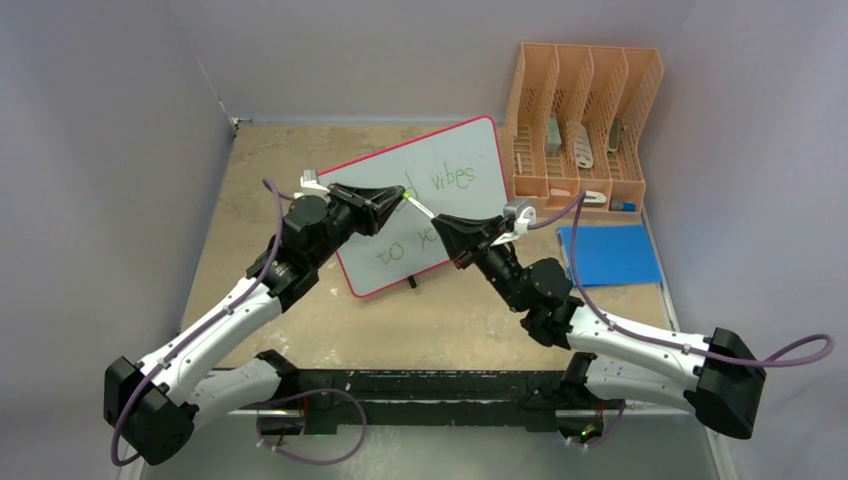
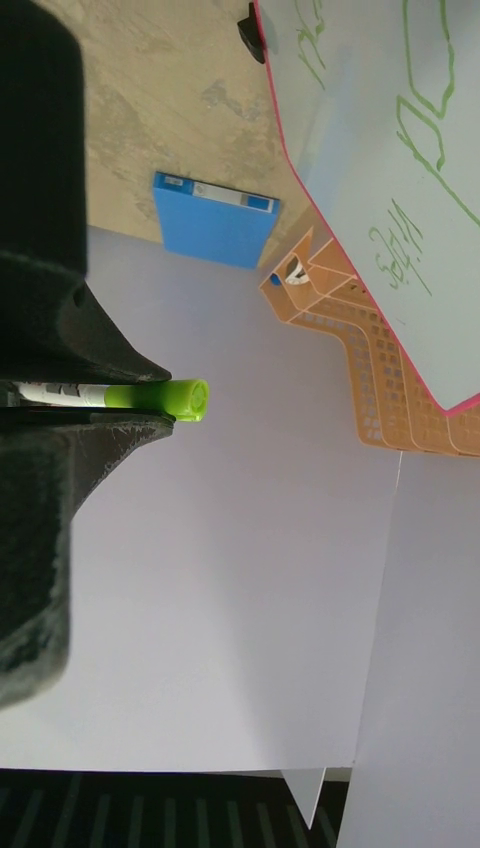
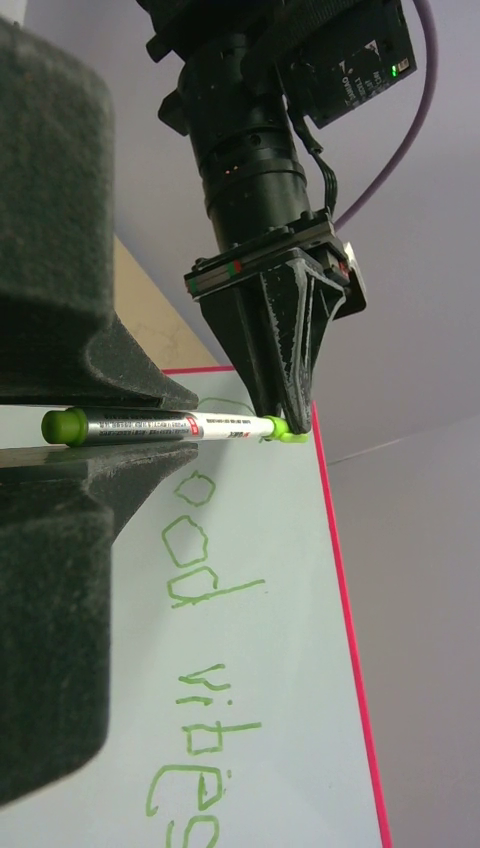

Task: Write a sentence on the whiteboard
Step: Close the pen cap.

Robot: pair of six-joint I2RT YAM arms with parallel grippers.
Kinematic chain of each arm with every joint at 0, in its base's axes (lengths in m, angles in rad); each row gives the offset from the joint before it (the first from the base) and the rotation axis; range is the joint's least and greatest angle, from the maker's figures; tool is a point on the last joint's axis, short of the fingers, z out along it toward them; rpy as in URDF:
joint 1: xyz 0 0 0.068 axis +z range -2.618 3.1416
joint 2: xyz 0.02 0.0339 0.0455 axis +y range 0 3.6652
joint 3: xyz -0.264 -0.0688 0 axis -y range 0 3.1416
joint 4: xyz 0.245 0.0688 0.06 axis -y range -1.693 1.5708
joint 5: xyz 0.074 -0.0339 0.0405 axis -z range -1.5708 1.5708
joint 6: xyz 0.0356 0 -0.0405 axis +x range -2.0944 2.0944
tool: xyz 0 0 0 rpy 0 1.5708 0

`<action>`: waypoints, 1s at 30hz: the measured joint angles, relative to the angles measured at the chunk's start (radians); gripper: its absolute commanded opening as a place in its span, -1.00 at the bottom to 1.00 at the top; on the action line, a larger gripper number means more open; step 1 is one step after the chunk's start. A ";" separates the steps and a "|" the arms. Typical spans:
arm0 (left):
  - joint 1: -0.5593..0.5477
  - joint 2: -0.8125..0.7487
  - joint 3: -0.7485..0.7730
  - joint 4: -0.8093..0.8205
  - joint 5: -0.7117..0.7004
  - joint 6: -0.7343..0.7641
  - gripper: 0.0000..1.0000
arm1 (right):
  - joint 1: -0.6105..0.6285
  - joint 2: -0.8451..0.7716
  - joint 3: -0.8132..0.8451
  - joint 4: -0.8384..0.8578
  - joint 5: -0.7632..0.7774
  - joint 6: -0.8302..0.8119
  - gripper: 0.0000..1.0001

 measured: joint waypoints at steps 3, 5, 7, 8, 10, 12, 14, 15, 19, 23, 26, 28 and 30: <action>0.000 0.004 -0.001 0.000 0.003 0.000 -1.00 | 0.000 0.016 0.000 0.014 0.000 0.000 -1.00; 0.000 0.006 -0.001 0.002 0.005 0.000 -1.00 | 0.000 0.021 0.000 0.021 0.001 -0.001 -1.00; 0.000 0.007 -0.002 0.008 0.005 0.000 -1.00 | 0.002 0.029 0.000 0.033 0.007 -0.005 -1.00; 0.000 0.008 -0.002 0.013 0.007 0.000 -1.00 | 0.002 0.034 0.000 0.039 0.011 -0.007 -1.00; 0.001 0.012 -0.003 0.021 0.008 0.000 -1.00 | 0.004 0.044 0.000 0.057 0.019 -0.012 -1.00; 0.002 0.016 -0.003 0.028 0.006 0.000 -1.00 | 0.006 0.056 0.001 0.072 0.023 -0.017 -1.00; 0.002 0.021 -0.005 0.039 0.005 0.001 -1.00 | 0.008 0.072 0.005 0.087 0.027 -0.024 -1.00; 0.002 0.023 -0.008 0.043 0.003 0.001 -1.00 | 0.009 0.081 0.008 0.092 0.032 -0.029 -1.00; -0.002 0.033 -0.013 0.054 -0.014 0.008 -1.00 | 0.010 0.114 0.021 0.107 0.048 -0.046 -1.00; -0.025 0.034 -0.015 0.072 -0.048 0.027 -1.00 | 0.010 0.129 0.034 0.120 0.058 -0.051 -1.00; -0.049 0.034 -0.016 0.109 -0.087 0.038 -1.00 | 0.011 0.135 0.053 0.129 0.066 -0.039 -1.00; -0.064 0.036 -0.016 0.140 -0.114 0.040 -1.00 | 0.011 0.141 0.065 0.137 0.067 -0.025 -1.00; -0.080 0.040 -0.018 0.171 -0.142 0.048 -1.00 | 0.010 0.146 0.074 0.145 0.066 -0.006 -1.00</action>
